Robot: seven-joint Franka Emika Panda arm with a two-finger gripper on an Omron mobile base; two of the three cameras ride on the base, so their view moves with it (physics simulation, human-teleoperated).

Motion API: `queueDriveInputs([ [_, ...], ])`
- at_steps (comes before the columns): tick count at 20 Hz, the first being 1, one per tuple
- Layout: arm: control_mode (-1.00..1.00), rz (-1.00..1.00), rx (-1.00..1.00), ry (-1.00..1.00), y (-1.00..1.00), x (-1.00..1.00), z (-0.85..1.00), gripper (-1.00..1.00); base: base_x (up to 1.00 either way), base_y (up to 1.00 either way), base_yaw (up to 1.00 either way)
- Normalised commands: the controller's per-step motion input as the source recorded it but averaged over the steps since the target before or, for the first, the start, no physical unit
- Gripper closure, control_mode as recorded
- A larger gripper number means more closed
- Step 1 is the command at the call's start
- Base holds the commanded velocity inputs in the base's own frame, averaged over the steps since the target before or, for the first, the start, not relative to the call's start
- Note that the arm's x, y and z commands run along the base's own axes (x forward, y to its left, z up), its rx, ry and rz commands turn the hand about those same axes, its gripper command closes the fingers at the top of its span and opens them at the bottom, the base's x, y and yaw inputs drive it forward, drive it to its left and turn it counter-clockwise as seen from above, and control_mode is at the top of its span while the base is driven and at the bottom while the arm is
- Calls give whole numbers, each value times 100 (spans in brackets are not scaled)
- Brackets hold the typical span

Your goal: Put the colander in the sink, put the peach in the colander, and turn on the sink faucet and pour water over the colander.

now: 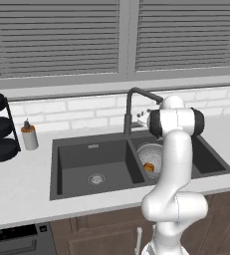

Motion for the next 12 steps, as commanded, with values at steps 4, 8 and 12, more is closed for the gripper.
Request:
queueDriveInputs([
  [4,-100,-4,0,0,-67,16,0,-100,0,0,0],
  [8,-100,-2,0,0,-84,13,0,-100,0,0,0],
  [12,-100,0,0,0,-100,14,0,-100,0,0,0],
])
